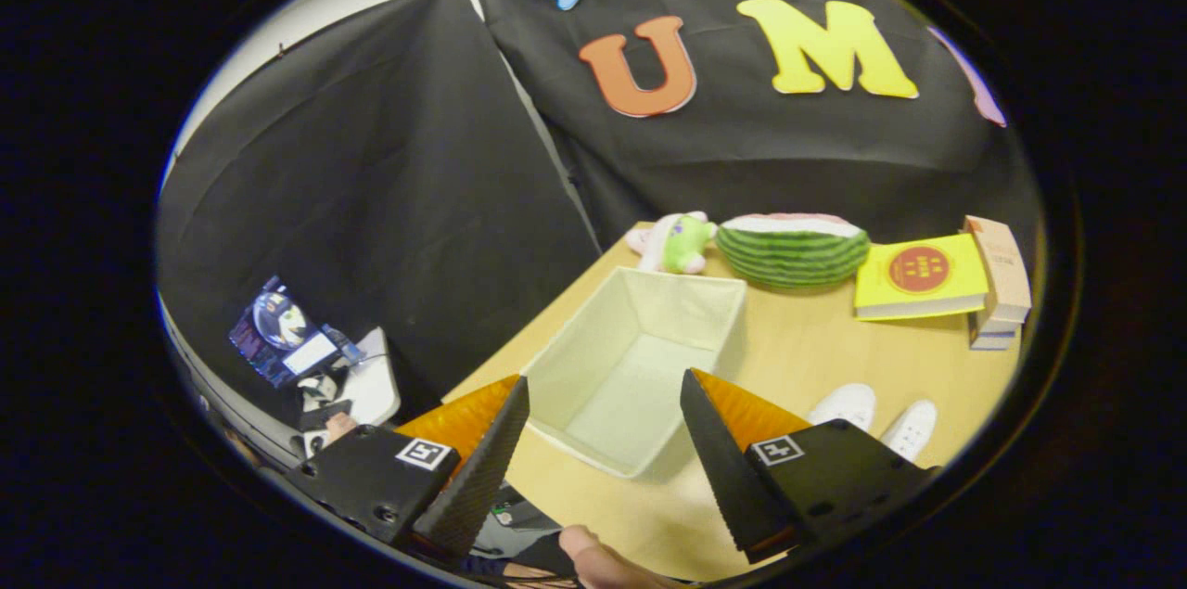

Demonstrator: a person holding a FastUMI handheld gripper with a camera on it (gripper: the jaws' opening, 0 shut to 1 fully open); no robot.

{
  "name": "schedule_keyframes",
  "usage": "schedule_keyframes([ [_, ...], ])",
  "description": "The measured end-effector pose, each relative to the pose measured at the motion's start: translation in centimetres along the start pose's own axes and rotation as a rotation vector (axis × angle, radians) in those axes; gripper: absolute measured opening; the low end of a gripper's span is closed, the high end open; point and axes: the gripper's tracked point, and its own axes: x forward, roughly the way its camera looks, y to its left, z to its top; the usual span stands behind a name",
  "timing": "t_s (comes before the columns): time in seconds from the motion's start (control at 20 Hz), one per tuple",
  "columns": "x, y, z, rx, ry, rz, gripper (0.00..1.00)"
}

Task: Open the storage box then place both shoes into the box .Put the left shoe in first, then the right shoe, with the right side of both shoes facing outward in a uniform manner.

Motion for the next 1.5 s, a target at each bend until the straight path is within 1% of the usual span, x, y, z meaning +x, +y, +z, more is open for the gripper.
schedule_keyframes([
  [0.1, -0.9, -3.9, -1.6, 0.036, 0.023, -0.075, 1.00],
  [0.25, -1.4, -8.4, -5.1, 0.087, 0.079, -0.144, 1.00],
  [0.4, -1.4, -14.8, -8.3, 0.101, 0.111, -0.303, 1.00],
  [0.45, -1.1, -16.4, -9.3, 0.095, 0.130, -0.331, 1.00],
  [0.55, 0.0, -18.4, -11.7, 0.111, 0.175, -0.357, 0.99],
  [0.65, 0.4, -19.9, -13.8, 0.152, 0.213, -0.355, 0.98],
  [0.8, 1.3, -21.9, -15.8, 0.185, 0.248, -0.377, 0.94],
  [0.9, 1.9, -22.1, -17.1, 0.188, 0.292, -0.368, 0.90],
  [1.0, 2.5, -22.5, -18.1, 0.196, 0.338, -0.379, 0.83],
  [1.1, 3.6, -22.5, -19.0, 0.217, 0.373, -0.371, 0.64],
  [1.2, 4.5, -22.4, -19.4, 0.240, 0.393, -0.357, 0.38],
  [1.25, 4.7, -22.8, -19.0, 0.241, 0.380, -0.353, 0.36],
  [1.3, 4.5, -22.6, -19.2, 0.264, 0.390, -0.344, 0.30],
  [1.35, 4.6, -22.6, -19.1, 0.293, 0.377, -0.340, 0.27],
  [1.5, 4.3, -22.8, -18.8, 0.315, 0.330, -0.287, 0.10],
])
